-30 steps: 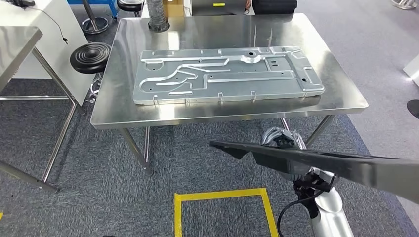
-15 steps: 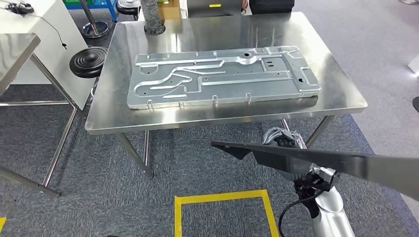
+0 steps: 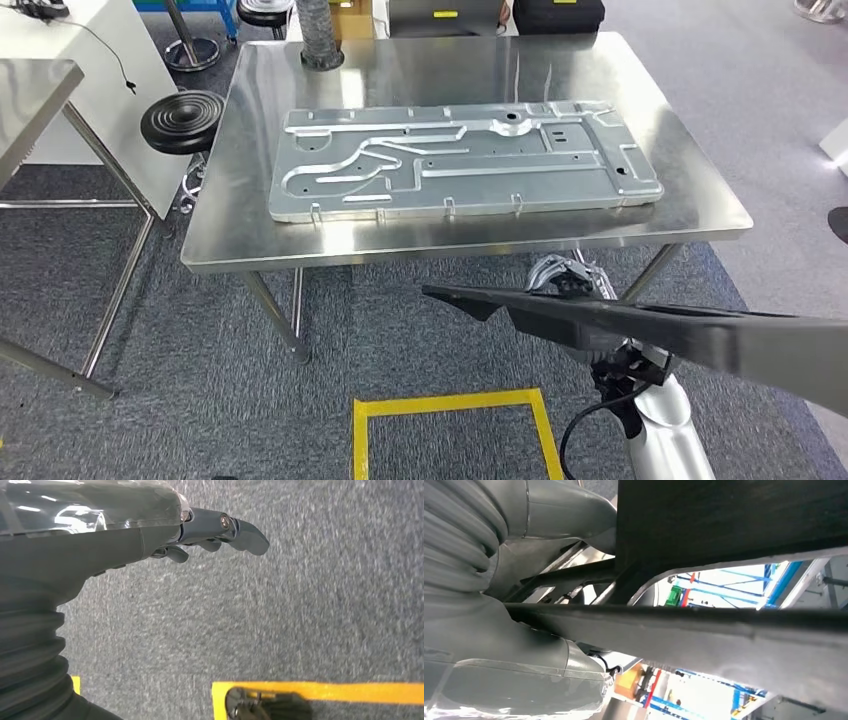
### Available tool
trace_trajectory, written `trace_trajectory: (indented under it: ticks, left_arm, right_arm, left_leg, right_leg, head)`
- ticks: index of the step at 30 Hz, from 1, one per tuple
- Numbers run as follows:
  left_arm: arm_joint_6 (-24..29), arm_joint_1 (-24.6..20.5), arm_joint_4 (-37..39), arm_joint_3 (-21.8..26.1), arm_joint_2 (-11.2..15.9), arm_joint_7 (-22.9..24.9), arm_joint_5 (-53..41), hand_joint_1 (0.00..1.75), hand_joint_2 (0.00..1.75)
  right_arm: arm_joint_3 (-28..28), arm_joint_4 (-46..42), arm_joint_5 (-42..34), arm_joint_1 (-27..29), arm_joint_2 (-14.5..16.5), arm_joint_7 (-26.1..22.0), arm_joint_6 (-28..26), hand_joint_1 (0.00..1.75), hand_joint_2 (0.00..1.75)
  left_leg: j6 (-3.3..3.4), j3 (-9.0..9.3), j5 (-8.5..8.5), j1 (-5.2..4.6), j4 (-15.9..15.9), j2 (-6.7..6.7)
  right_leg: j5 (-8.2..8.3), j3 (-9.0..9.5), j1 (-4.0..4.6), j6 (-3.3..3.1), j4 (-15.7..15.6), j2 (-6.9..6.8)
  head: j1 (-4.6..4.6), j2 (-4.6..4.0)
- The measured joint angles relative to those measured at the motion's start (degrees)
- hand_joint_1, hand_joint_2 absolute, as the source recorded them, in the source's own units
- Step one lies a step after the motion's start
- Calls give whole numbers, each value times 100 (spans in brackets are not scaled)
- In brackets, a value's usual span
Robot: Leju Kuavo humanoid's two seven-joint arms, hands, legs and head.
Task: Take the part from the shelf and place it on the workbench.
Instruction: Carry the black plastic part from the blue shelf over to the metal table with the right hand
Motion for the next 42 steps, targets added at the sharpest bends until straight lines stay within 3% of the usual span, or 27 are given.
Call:
trace_trajectory:
  ticks: [2, 3, 4, 5, 7, 9, 11, 14, 16, 18, 19, 20, 21, 23, 24, 25, 29, 31, 33, 34, 35, 36, 38, 39, 40, 42]
  left_arm:
    - [0, 1, 0, 0, 4, 0, 3, 0, 175]
    - [0, 5, 0, 1, 4, 0, 4, 0, 175]
    - [0, 11, 0, 1, 3, 0, 4, 0, 175]
    - [0, 15, 0, 2, 2, 0, 4, 0, 175]
    - [0, 17, 0, 2, 0, 0, -1, 0, 175]
    - [-1, 11, 0, 2, -1, 1, -8, 0, 175]
    - [-4, 9, 0, 1, -2, 2, -24, 0, 175]
    - [-8, -2, 0, 0, -4, 1, -38, 0, 175]
    - [-10, -9, 0, 0, -6, 0, -38, 0, 175]
    - [-14, -5, 0, 0, -7, 1, -39, 0, 175]
    - [-15, -1, 0, 0, -7, 1, -39, 0, 175]
    - [-15, 2, 0, 0, -6, 2, -39, 0, 175]
    - [-15, 4, 0, 0, -5, 3, -39, 0, 175]
    - [-16, 2, 0, 0, 0, 6, -40, 0, 175]
    - [-17, -1, 0, 0, 2, 9, -40, 0, 175]
    - [-19, -2, 0, 0, 4, 11, -41, 0, 175]
    - [-19, 8, 0, 0, -1, 19, -39, 0, 175]
    - [-14, 0, 0, 1, -2, 18, -33, 0, 175]
    - [-7, 2, 0, 2, 1, 17, -27, 0, 175]
    - [-4, 8, 0, 2, 1, 17, -26, 0, 175]
    - [-3, 15, 0, 2, -1, 17, -26, 0, 175]
    - [-2, 19, 0, 2, -2, 17, -26, 0, 175]
    - [-2, 20, 0, 2, -4, 16, -27, 0, 175]
    - [-1, 19, 0, 2, -5, 16, -30, 0, 175]
    - [-1, 20, 0, 2, -5, 15, -32, 0, 175]
    - [0, 27, 0, 2, -5, 15, -34, 0, 175]
  right_arm:
    - [3, 4, 1, -8, 0, 1, 2, 124, 175]
    - [5, 11, 2, -2, 0, 2, 3, 124, 175]
    - [8, 17, 3, 2, 0, 3, 3, 124, 175]
    - [10, 23, 4, 2, 0, 3, 3, 124, 175]
    - [13, 26, 4, -2, 0, 3, -2, 124, 175]
    - [14, 20, 4, -2, 0, 3, -10, 124, 175]
    - [15, 11, 4, 10, 0, 2, -16, 124, 175]
    - [15, -18, 4, 24, 0, 1, -17, 124, 175]
    - [15, -37, 4, 29, 2, -1, -18, 124, 175]
    - [15, -41, 5, 49, 4, -2, -22, 124, 175]
    - [15, -41, 5, 65, 4, -1, -23, 124, 175]
    - [15, -42, 6, 80, 4, -1, -26, 124, 175]
    - [15, -45, 7, 93, 4, -1, -28, 124, 175]
    - [15, -58, 7, 106, 4, -3, -35, 124, 175]
    - [15, -66, 7, 109, 4, -4, -38, 124, 175]
    - [15, -70, 7, 113, 4, -5, -42, 124, 175]
    - [18, -112, 7, 135, 4, -7, -58, 124, 175]
    - [20, -130, 7, 134, 3, -9, -66, 124, 175]
    - [23, -121, 10, 142, 4, -9, -73, 124, 175]
    - [26, -111, 12, 150, 4, -8, -74, 124, 175]
    - [28, -103, 13, 154, 4, -7, -73, 124, 175]
    - [28, -97, 13, 153, 4, -6, -71, 124, 175]
    - [28, -94, 13, 144, 3, -5, -67, 124, 175]
    - [28, -95, 13, 140, 3, -5, -67, 124, 175]
    - [28, -96, 13, 139, 3, -5, -67, 124, 175]
    - [28, -98, 13, 144, 3, -5, -69, 124, 175]
  left_leg:
    - [28, 0, -10, -10, 1, 2]
    - [33, 2, -17, -15, 4, 1]
    - [34, 7, -25, -18, 9, -2]
    - [30, 17, -34, -18, 13, -5]
    - [9, 53, -62, -19, 21, -11]
    - [-32, 68, -89, -38, 32, -15]
    - [-88, 67, -102, -51, 27, -12]
    - [-178, 46, -204, -48, 136, -2]
    - [-218, -193, -509, -37, 683, -1]
    - [-243, -581, -826, -29, 1458, 0]
    - [-250, -705, -856, -26, 1673, 0]
    - [-250, -724, -767, -25, 1664, 0]
    - [-242, -629, -578, -24, 1426, 1]
    - [-200, -256, -168, -28, 612, 0]
    - [-174, -111, -60, -35, 299, -1]
    - [-149, -31, -23, -42, 119, -2]
    - [-32, 5, -21, -37, 18, -3]
    - [17, 28, -9, -18, -12, 0]
    - [40, 27, -18, -25, -10, 2]
    - [43, 29, -24, -29, -8, 1]
    - [42, 36, -31, -30, -6, -2]
    - [37, 50, -40, -30, -4, -5]
    - [16, 89, -67, -35, -1, -12]
    - [-2, 101, -83, -45, 4, -14]
    - [-26, 107, -96, -52, 8, -15]
    - [-87, 107, -111, -57, 5, -12]
  right_leg:
    - [-334, -401, -15, 40, 778, -2]
    - [-408, -566, -19, 51, 1074, -3]
    - [-376, -643, -19, 54, 1179, -3]
    - [-236, -605, -19, 48, 1053, -3]
    - [186, -259, -15, 9, 279, -7]
    - [403, 20, 12, -46, -339, -11]
    - [394, 51, 43, -98, -437, -1]
    - [408, 84, 9, -196, -486, 9]
    - [405, 121, -7, -249, -515, -2]
    - [392, 130, 2, -274, -512, -7]
    - [385, 136, 5, -276, -510, -6]
    - [376, 148, 7, -274, -507, -3]
    - [363, 167, 7, -266, -505, 1]
    - [326, 208, 17, -233, -493, 10]
    - [311, 215, 25, -210, -484, 14]
    - [301, 212, 32, -182, -476, 17]
    - [233, 185, 26, -53, -405, 14]
    - [-29, -27, 8, 1, 64, 7]
    - [-359, -442, -6, 39, 860, 5]
    - [-413, -598, -11, 50, 1129, 5]
    - [-348, -650, -12, 51, 1179, 4]
    - [-176, -581, -11, 43, 988, 4]
    - [244, -210, -3, -2, 173, 0]
    - [370, -51, 11, -33, -172, -1]
    - [423, 46, 27, -65, -386, -1]
    - [408, 62, 59, -125, -456, 7]
  head:
    - [0, 0]
    - [0, 0]
    - [0, 0]
    - [0, 0]
    - [1, -1]
    - [2, -1]
    - [1, 0]
    - [0, 0]
    - [0, -1]
    - [0, -1]
    - [0, -1]
    - [0, 0]
    - [0, -1]
    - [0, -1]
    - [0, -1]
    - [0, -1]
    - [0, -1]
    - [1, -1]
    - [1, 0]
    - [0, 0]
    - [0, 0]
    - [0, 0]
    - [1, -1]
    - [1, 0]
    - [1, 0]
    - [0, 0]
